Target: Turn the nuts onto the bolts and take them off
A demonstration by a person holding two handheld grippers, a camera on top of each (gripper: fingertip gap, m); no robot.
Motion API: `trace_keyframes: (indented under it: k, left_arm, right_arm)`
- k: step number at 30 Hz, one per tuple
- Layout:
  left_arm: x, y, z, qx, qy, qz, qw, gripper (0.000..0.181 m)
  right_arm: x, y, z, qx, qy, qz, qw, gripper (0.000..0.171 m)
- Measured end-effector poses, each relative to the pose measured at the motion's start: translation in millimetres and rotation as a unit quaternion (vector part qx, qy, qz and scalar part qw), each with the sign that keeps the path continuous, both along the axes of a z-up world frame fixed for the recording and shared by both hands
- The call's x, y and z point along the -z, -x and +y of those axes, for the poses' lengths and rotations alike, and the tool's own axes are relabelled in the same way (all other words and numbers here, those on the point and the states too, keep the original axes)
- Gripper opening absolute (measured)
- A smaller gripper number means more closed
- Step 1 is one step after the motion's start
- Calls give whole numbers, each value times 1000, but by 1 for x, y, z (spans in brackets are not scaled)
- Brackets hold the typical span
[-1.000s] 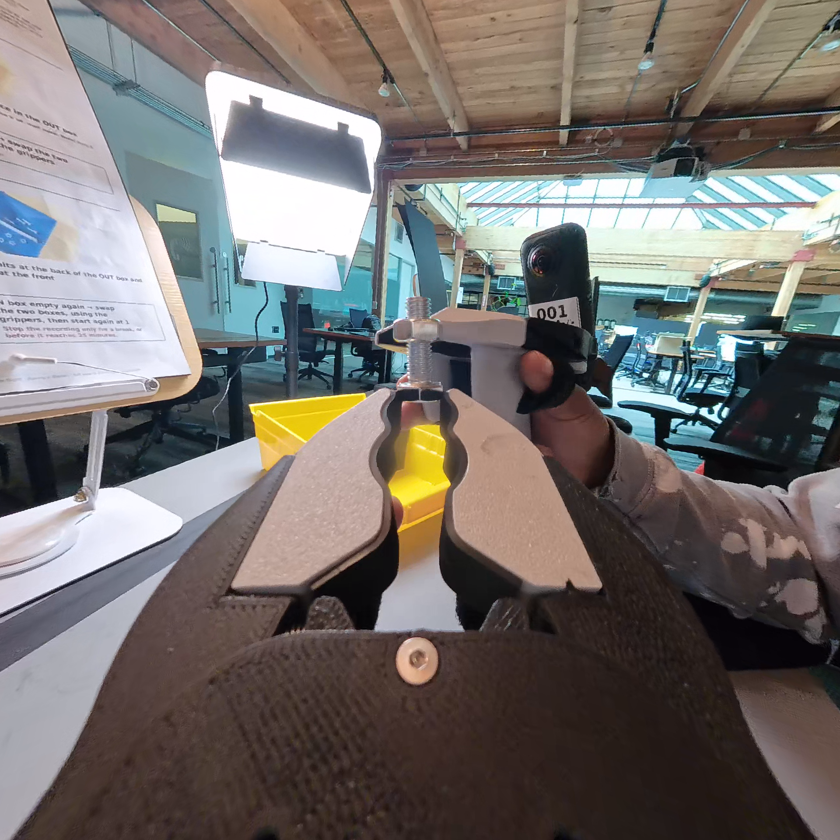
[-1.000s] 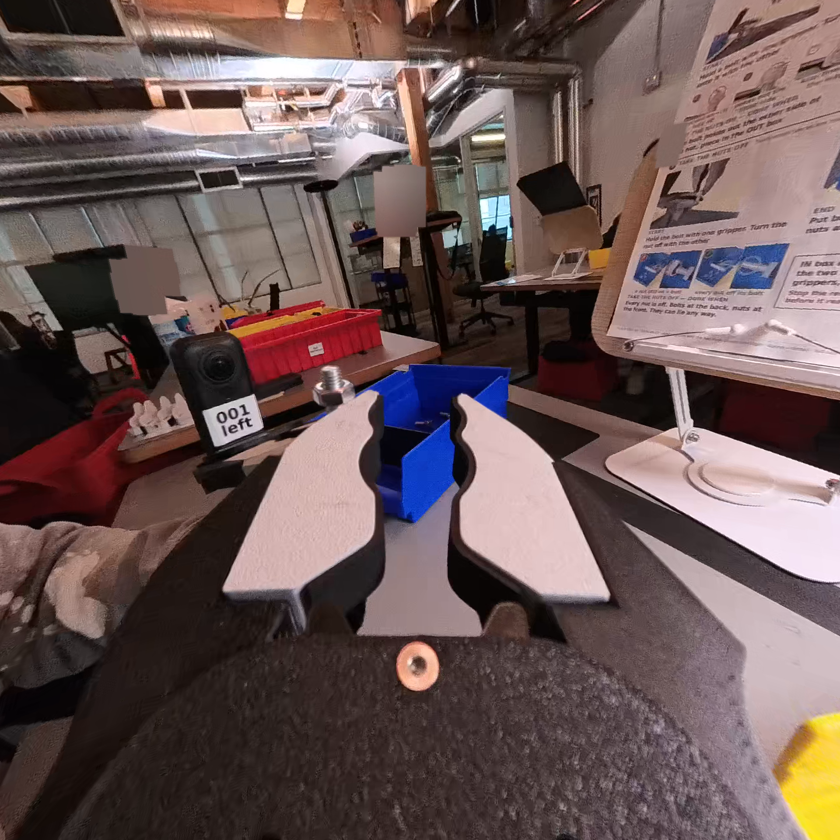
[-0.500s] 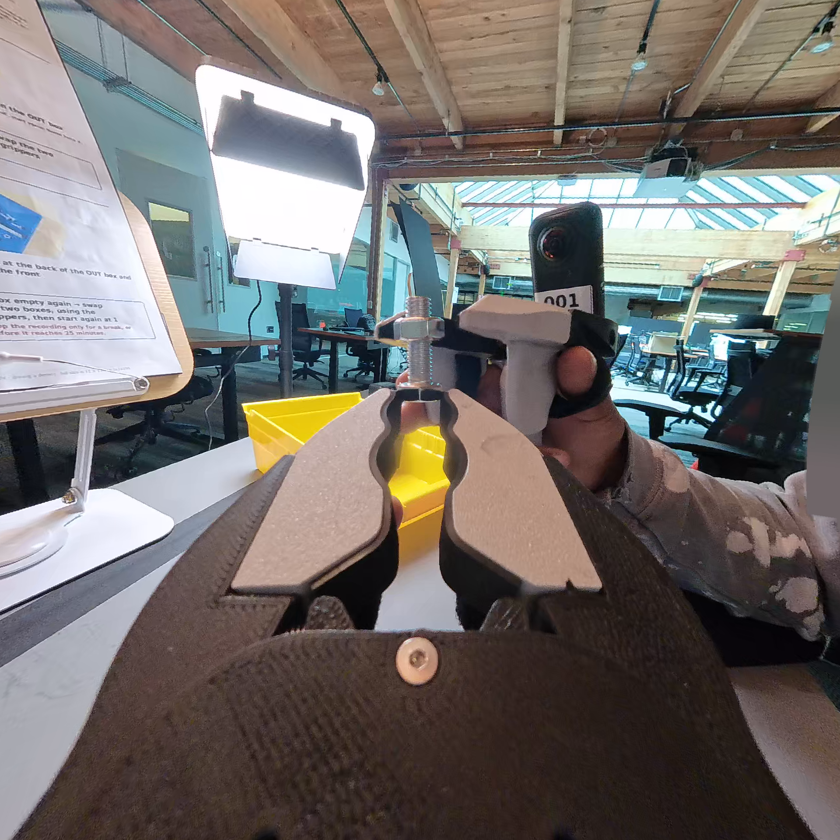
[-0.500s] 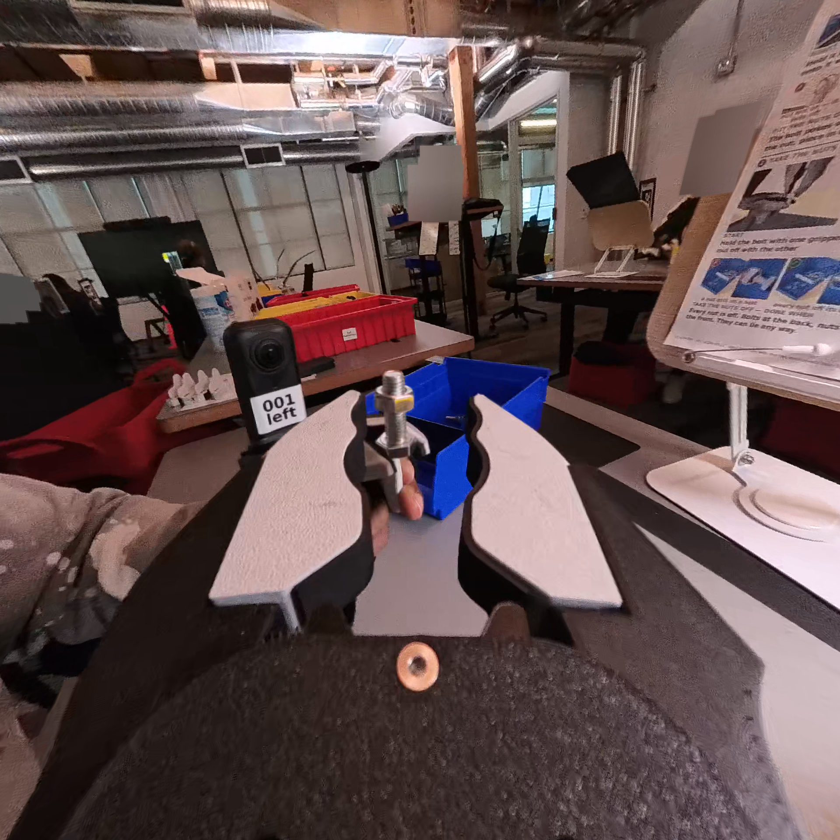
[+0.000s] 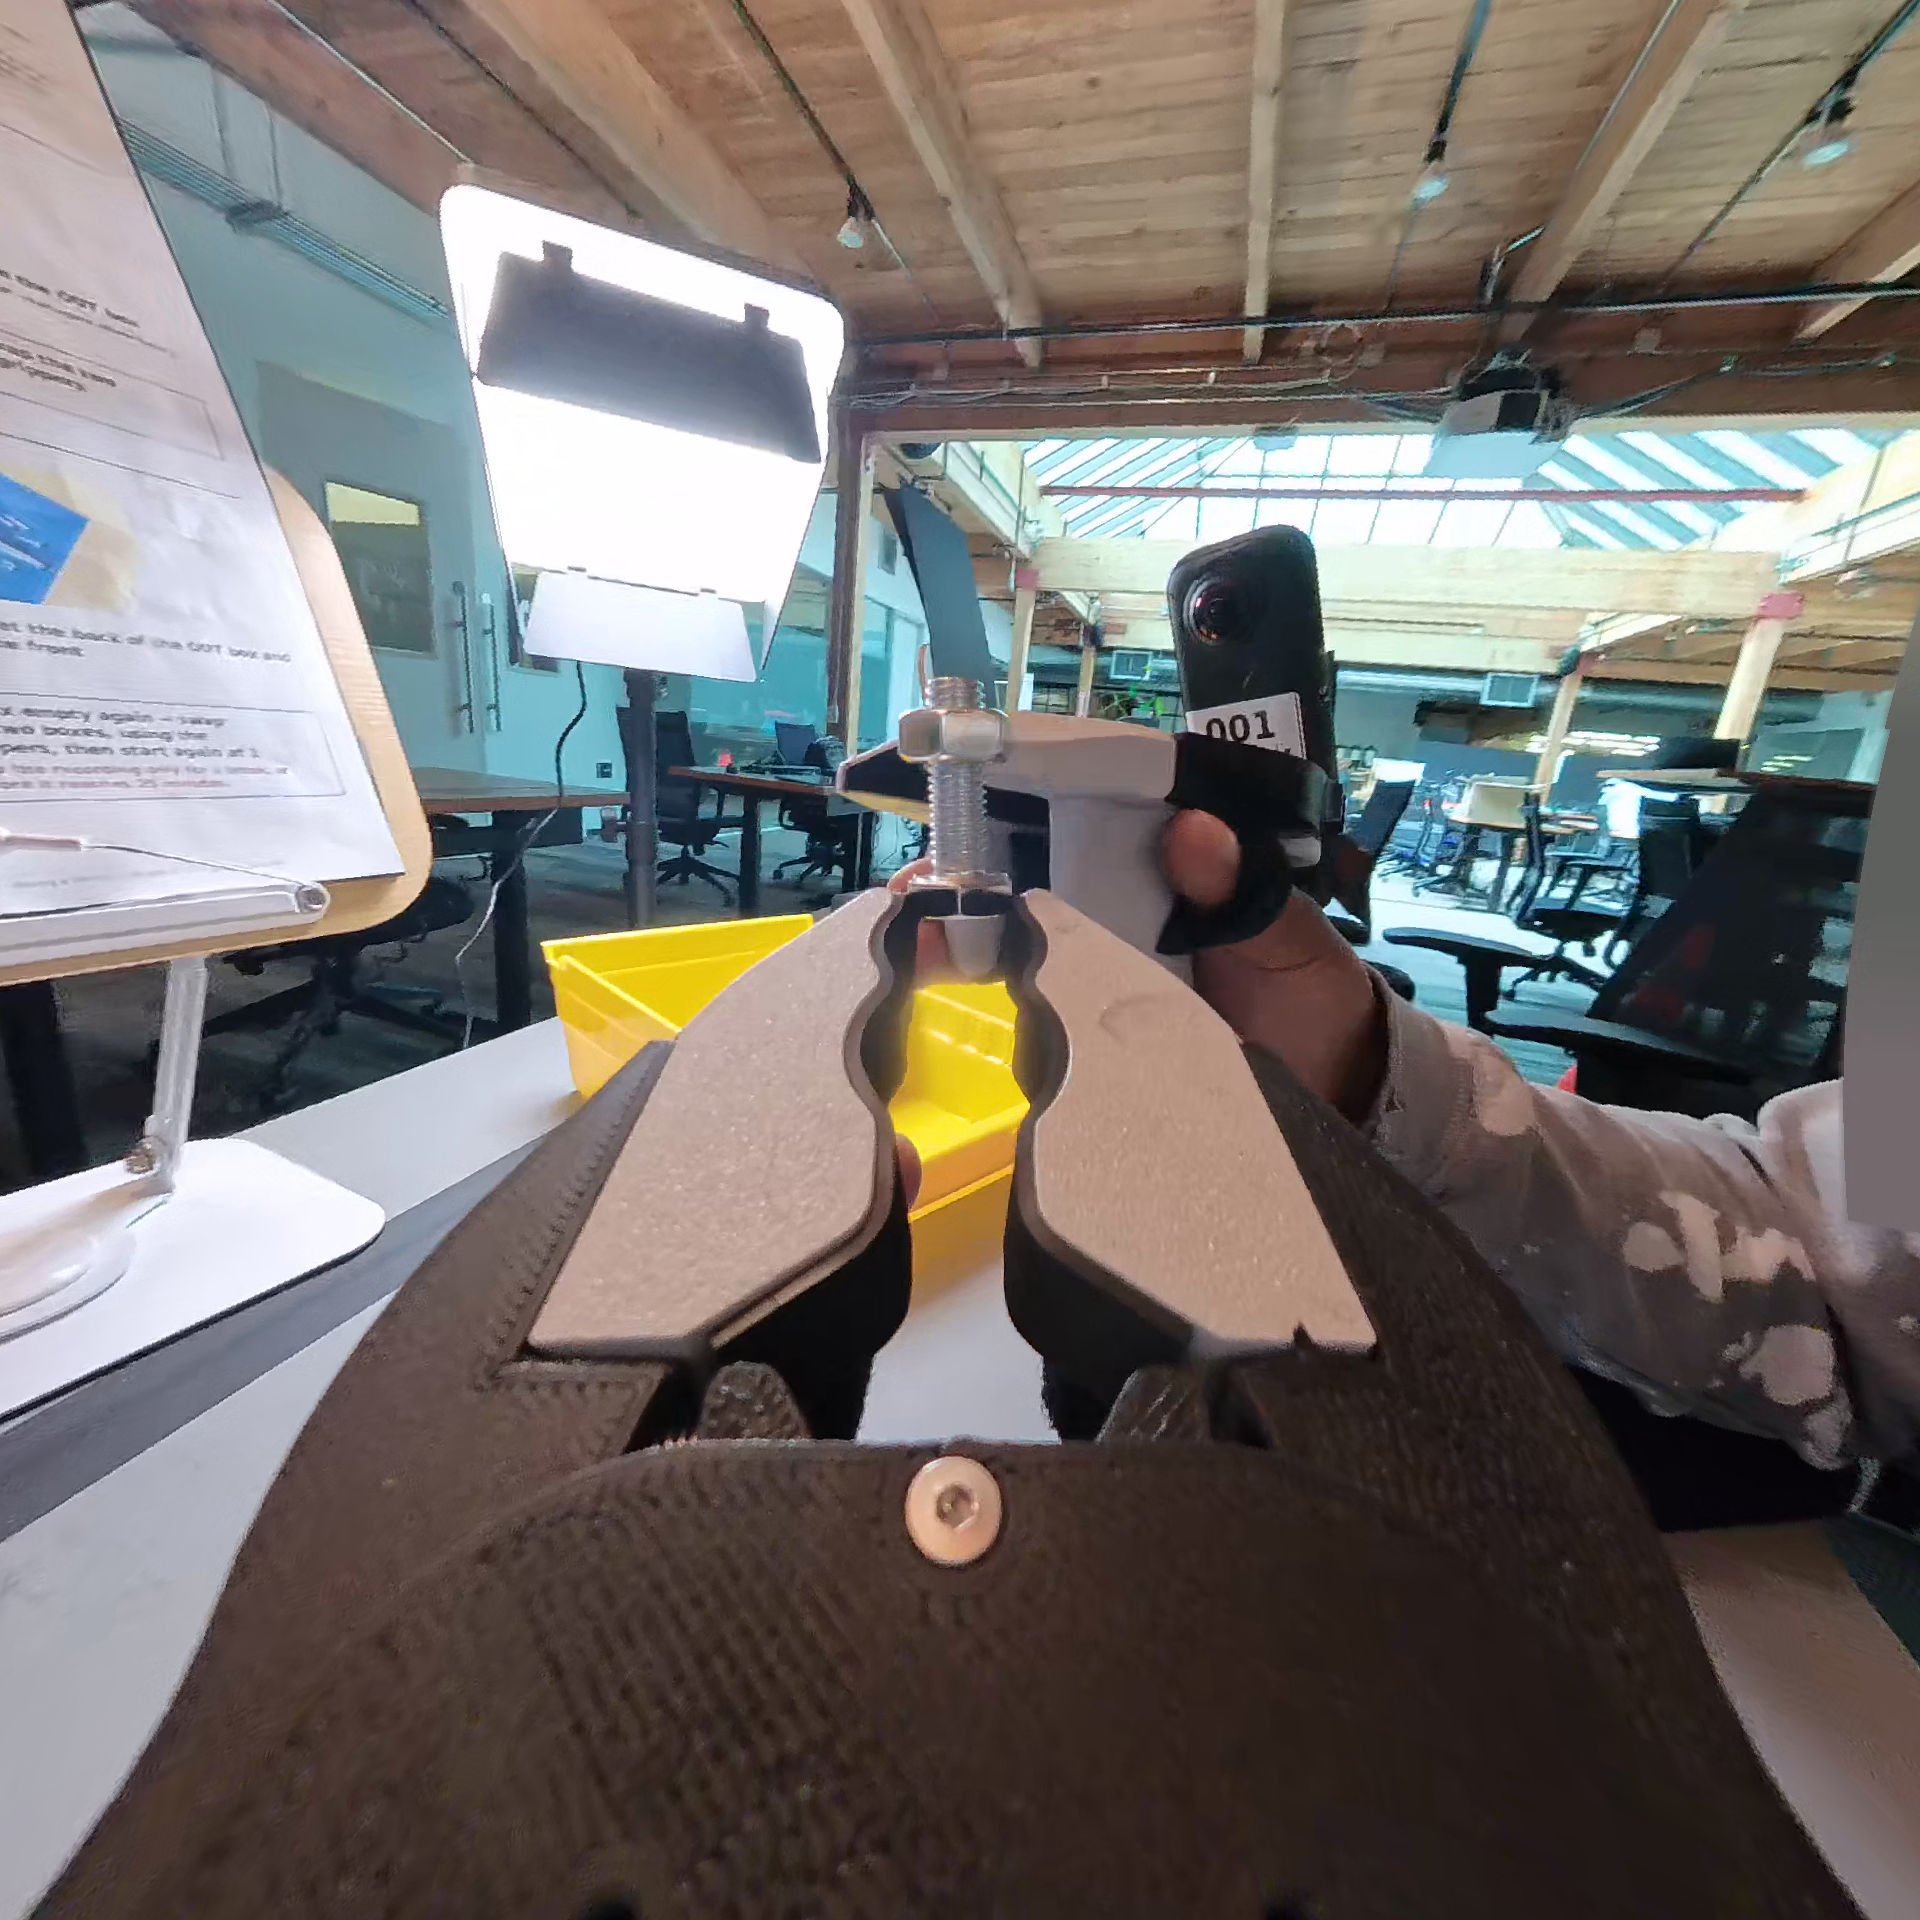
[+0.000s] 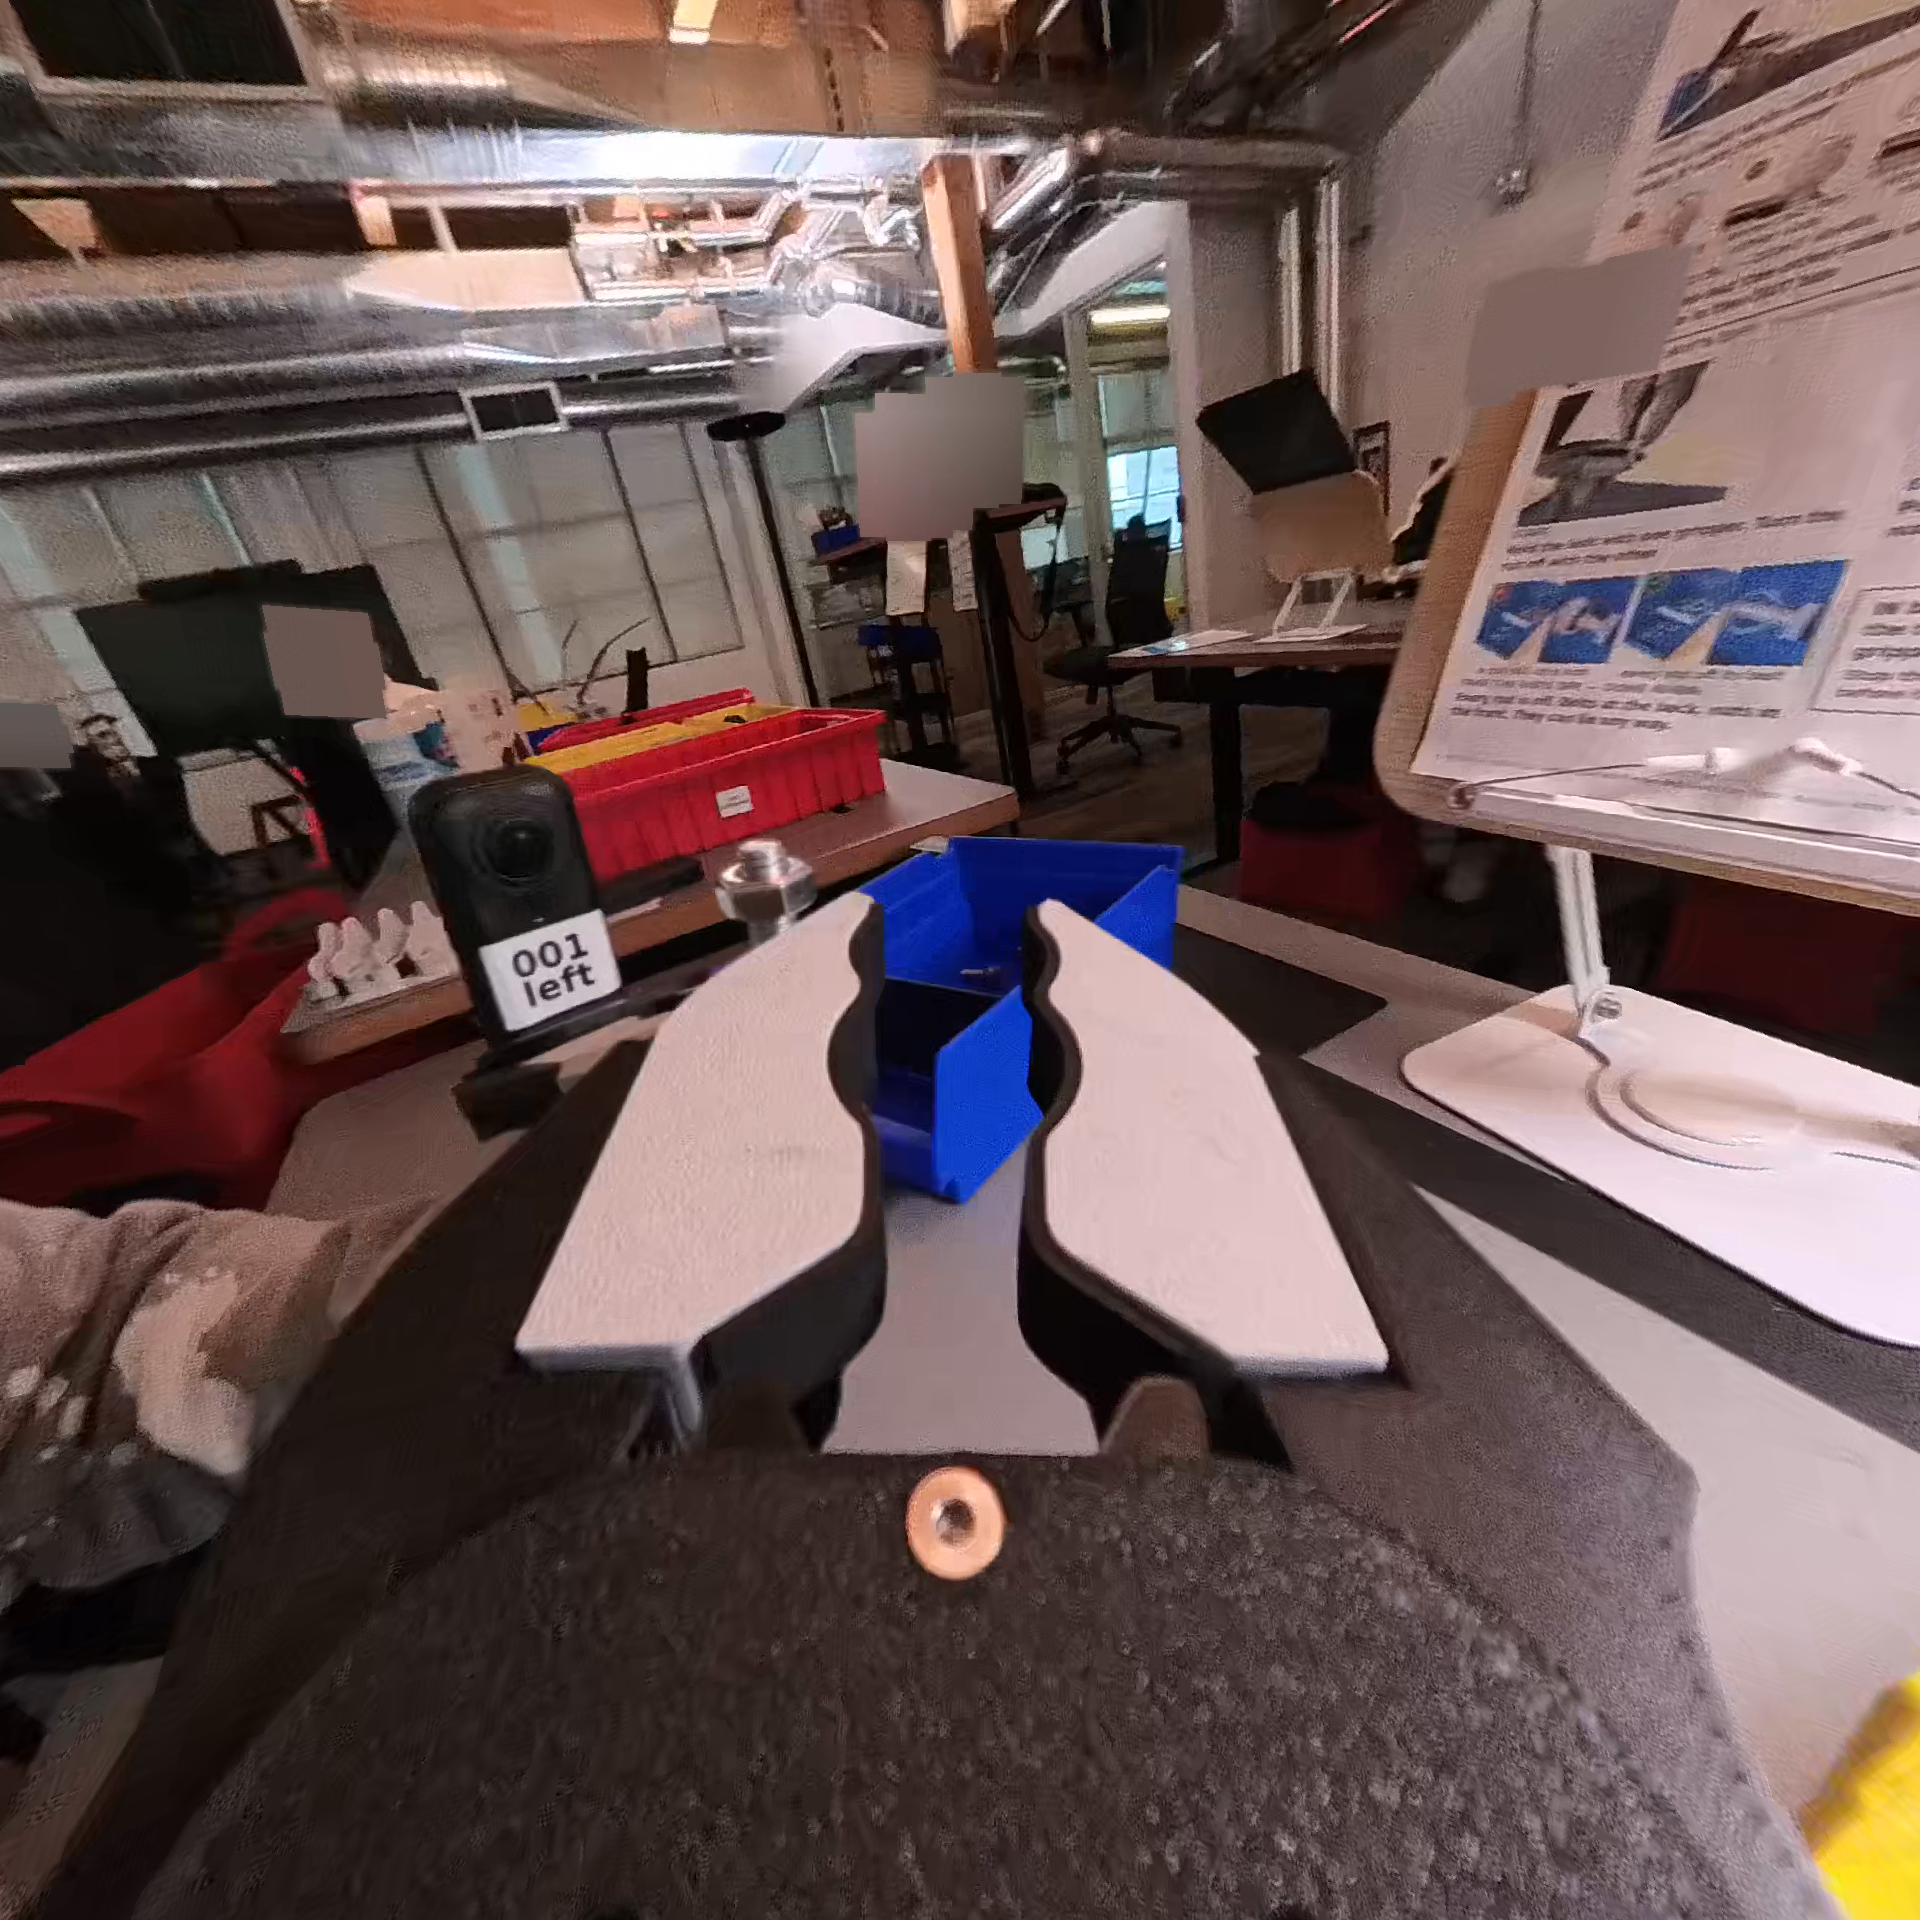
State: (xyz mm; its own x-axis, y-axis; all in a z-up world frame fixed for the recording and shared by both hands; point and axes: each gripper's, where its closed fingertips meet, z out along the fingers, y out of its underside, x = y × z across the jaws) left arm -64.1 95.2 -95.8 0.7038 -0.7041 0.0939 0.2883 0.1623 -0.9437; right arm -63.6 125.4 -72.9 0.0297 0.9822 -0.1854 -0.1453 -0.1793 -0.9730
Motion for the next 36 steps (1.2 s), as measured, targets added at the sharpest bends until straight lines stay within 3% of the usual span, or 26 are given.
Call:
trace_keyframes:
  k: [7, 9, 10, 12, 18, 20, 22, 30, 33, 36]
  left_arm:
    - [3, -3, 1, -2, 2, 7, 1000, 17]
    - [2, -3, 1, -2, 2, 3, 1000, 17]
    - [0, -2, -1, 4, -2, -1, 1000, 17]
    - [-2, 0, -1, -2, -4, 2, 1000, 17]
    - [2, -4, 0, -1, 0, 7, 1000, 17]
    - [1, -4, 0, -2, 1, 5, 1000, 17]
    - [0, -2, -1, 0, -2, 3, 1000, 17]
    - [1, -5, -1, -1, -3, 9, 1000, 17]
    - [-2, -3, -2, 1, -7, 7, 1000, 17]
    - [-1, -2, 0, -2, -5, 7, 1000, 17]
  right_arm:
    - [-3, 4, -21, -35, -24, -6, 999, 41]
    - [-2, 5, -16, -30, -19, -3, 999, 40]
    - [-2, 2, -6, -8, -6, -2, 1000, 25]
    - [-4, -7, 8, 15, 5, 11, 1000, 21]
    - [-5, 4, -22, -37, -22, -1, 999, 41]
    - [-3, 4, -18, -31, -21, -1, 999, 41]
    - [-4, -2, -2, 2, -3, 2, 1000, 25]
    - [-6, 4, -20, -34, -21, 2, 999, 39]
    - [-5, -4, 5, 23, -5, 6, 1000, 20]
    - [-11, -7, 0, 1, -5, 17, 1000, 28]
